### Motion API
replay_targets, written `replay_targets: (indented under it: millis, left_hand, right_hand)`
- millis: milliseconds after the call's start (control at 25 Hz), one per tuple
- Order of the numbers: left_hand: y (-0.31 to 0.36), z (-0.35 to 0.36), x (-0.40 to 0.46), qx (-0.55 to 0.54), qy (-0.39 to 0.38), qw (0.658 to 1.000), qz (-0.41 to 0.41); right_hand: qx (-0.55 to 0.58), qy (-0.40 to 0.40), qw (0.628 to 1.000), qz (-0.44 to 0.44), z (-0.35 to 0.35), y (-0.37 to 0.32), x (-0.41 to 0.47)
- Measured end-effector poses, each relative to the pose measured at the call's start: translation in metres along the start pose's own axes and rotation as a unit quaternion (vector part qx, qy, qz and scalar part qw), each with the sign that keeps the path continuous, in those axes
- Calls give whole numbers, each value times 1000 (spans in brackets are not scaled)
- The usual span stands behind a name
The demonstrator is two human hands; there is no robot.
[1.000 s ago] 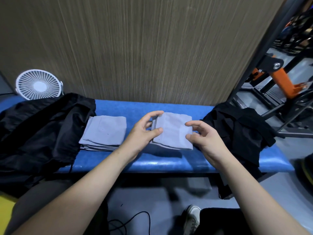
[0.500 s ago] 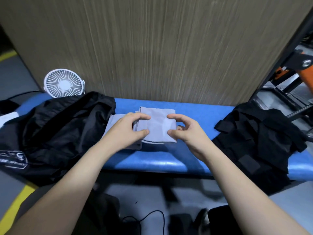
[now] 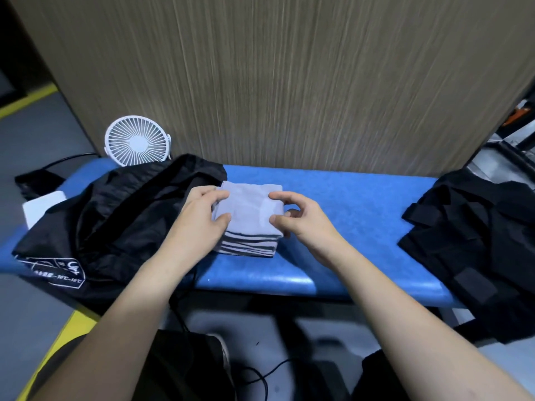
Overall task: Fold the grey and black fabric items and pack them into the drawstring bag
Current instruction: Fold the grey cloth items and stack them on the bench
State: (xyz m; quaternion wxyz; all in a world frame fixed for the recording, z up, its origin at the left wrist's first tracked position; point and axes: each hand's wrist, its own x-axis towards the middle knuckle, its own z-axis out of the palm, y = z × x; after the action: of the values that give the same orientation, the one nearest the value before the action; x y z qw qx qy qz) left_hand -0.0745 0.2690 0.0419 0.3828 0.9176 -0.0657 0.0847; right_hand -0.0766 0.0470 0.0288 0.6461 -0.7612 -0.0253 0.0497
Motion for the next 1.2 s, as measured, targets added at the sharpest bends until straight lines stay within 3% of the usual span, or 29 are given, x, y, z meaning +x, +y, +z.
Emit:
replay_targets:
  millis: [240, 640, 880, 1000, 1080, 1200]
  left_hand:
    - [-8, 9, -6, 86, -9, 996, 13]
    - [3, 12, -1, -25, 45, 996, 74]
    - [-3, 17, -5, 75, 61, 985, 141]
    - [-4, 17, -1, 136, 1, 973, 186]
    - [-9, 21, 1, 201, -62, 964, 160]
    - [-22, 25, 3, 249, -99, 956, 122]
  right_hand:
    - [-182, 23, 981, -61, 8, 12, 9]
    - [-169, 38, 981, -90, 0, 18, 6]
    - [-224, 37, 966, -120, -1, 28, 9]
    - [-278, 35, 947, -156, -1, 29, 11]
    - [-327, 3, 931, -162, -2, 30, 12]
    - [-390, -48, 911, -125, -4, 34, 11]
